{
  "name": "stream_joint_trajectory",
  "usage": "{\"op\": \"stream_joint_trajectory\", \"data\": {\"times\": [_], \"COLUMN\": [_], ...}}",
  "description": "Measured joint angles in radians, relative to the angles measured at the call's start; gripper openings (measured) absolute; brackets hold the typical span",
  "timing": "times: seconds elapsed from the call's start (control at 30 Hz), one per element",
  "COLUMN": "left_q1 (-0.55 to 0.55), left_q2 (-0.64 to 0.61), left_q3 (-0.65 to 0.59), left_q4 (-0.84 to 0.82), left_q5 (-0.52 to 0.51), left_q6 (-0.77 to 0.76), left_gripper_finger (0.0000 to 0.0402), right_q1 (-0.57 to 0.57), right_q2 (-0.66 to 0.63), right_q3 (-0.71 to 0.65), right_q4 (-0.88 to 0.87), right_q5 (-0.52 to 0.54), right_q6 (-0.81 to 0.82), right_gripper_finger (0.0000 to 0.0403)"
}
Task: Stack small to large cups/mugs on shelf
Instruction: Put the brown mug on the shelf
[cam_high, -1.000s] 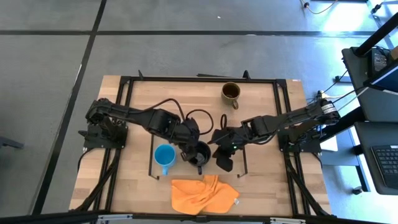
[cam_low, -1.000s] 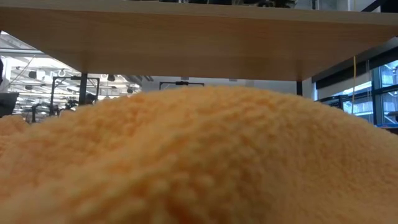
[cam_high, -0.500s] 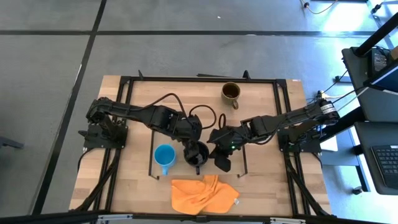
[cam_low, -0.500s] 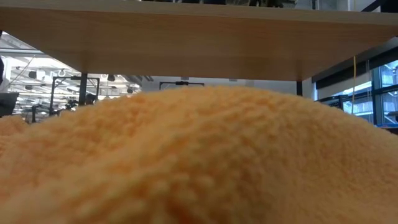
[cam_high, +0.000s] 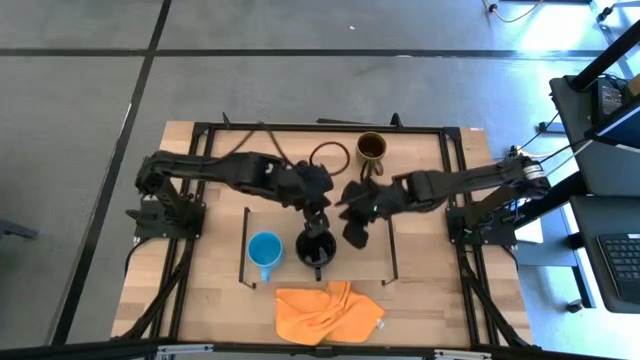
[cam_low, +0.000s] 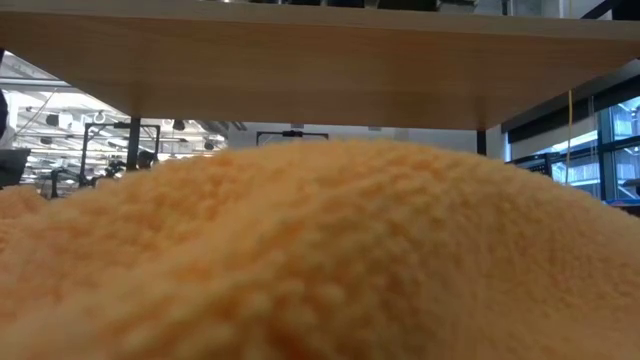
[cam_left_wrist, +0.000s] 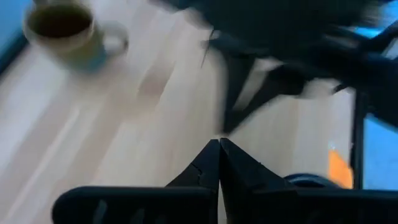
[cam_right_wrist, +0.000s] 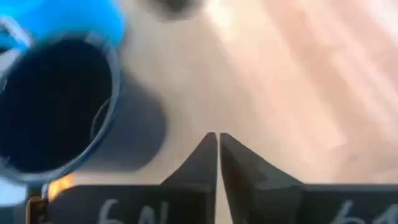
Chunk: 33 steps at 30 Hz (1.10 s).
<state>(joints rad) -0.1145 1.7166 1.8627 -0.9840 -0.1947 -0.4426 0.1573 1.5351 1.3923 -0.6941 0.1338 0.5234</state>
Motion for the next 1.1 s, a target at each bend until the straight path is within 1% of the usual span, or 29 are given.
{"op": "stream_joint_trajectory", "data": {"times": [0.1,0.17,0.3,0.4,0.47,0.53,0.6,0.67,0.73,0.87,0.97,1.03,1.1], "left_q1": [-0.003,0.007,0.027,0.041,0.049,0.057,0.086,0.134,0.197,0.334,0.458,0.534,0.602], "left_q2": [-0.036,-0.05,-0.075,-0.081,-0.081,-0.081,-0.081,-0.081,-0.081,-0.105,-0.13,-0.142,-0.15], "left_q3": [0.001,0.001,0.001,0.001,0.001,0.001,0.001,0.001,0.001,0.001,0.001,0.001,0.001], "left_q4": [-0.001,-0.04,-0.133,-0.153,-0.15,-0.147,-0.146,-0.145,-0.144,-0.108,-0.057,-0.017,-0.008], "left_q5": [-0.042,-0.064,-0.136,-0.143,-0.13,-0.063,0.072,0.205,0.307,0.423,0.543,0.627,0.653], "left_q6": [0.071,0.089,0.134,0.182,0.235,0.324,0.405,0.462,0.534,0.632,0.634,0.634,0.634], "left_gripper_finger": [0.0019,0.0035,0.0074,0.0097,0.0103,0.0104,0.0101,0.0097,0.0095,0.0094,0.0094,0.0094,0.0094], "right_q1": [-0.061,-0.108,-0.2,-0.281,-0.337,-0.404,-0.48,-0.555,-0.617,-0.718,-0.779,-0.809,-0.831], "right_q2": [-0.016,-0.023,-0.031,-0.031,-0.031,-0.031,-0.031,-0.026,-0.023,-0.023,-0.018,-0.003,0.015], "right_q3": [0.029,0.045,0.052,0.052,0.052,0.052,0.052,0.052,0.051,0.051,0.052,0.052,0.05], "right_q4": [-0.043,-0.102,-0.19,-0.23,-0.232,-0.227,-0.227,-0.231,-0.236,-0.25,-0.296,-0.339,-0.374], "right_q5": [0.016,0.02,0.067,0.055,0.053,0.029,-0.005,-0.01,-0.009,-0.022,-0.052,-0.054,-0.057], "right_q6": [-0.009,-0.013,-0.048,-0.069,-0.102,-0.107,-0.1,-0.071,-0.044,0.005,0.026,0.024,0.014], "right_gripper_finger": [0.0053,0.0084,0.0149,0.0191,0.0211,0.0222,0.0225,0.0223,0.022,0.0219,0.022,0.022,0.022]}}
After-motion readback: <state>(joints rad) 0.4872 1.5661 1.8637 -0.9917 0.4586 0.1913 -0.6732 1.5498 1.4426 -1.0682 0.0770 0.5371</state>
